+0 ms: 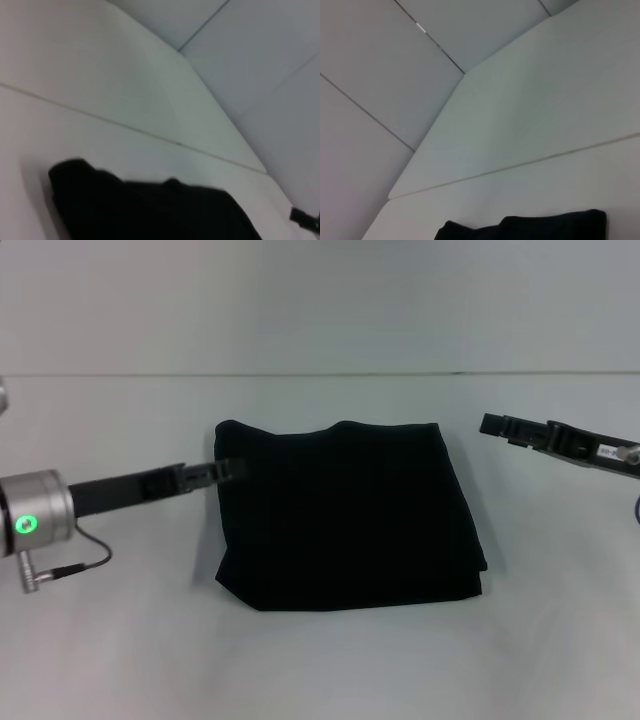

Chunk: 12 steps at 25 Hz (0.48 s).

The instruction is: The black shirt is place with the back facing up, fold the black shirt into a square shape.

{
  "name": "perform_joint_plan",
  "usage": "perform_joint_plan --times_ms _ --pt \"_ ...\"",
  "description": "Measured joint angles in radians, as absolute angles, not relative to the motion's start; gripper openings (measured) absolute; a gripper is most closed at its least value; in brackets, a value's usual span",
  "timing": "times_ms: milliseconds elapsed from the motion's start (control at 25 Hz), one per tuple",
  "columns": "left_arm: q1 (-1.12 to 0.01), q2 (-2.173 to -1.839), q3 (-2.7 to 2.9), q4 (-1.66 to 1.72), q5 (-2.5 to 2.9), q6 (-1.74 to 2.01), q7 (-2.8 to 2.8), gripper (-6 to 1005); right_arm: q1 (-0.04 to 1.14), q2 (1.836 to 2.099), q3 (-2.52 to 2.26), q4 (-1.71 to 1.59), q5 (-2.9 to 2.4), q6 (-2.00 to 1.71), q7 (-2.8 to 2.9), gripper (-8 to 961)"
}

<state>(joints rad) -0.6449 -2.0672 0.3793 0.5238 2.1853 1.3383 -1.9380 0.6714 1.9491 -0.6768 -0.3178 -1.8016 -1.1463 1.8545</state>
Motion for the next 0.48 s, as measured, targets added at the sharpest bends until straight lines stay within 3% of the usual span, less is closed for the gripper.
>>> perform_joint_plan --times_ms 480 --pt "-0.611 -2.065 0.404 0.605 2.359 1.44 -2.022 950 0.655 1.943 -0.679 -0.348 -1.806 -1.16 1.867 790"
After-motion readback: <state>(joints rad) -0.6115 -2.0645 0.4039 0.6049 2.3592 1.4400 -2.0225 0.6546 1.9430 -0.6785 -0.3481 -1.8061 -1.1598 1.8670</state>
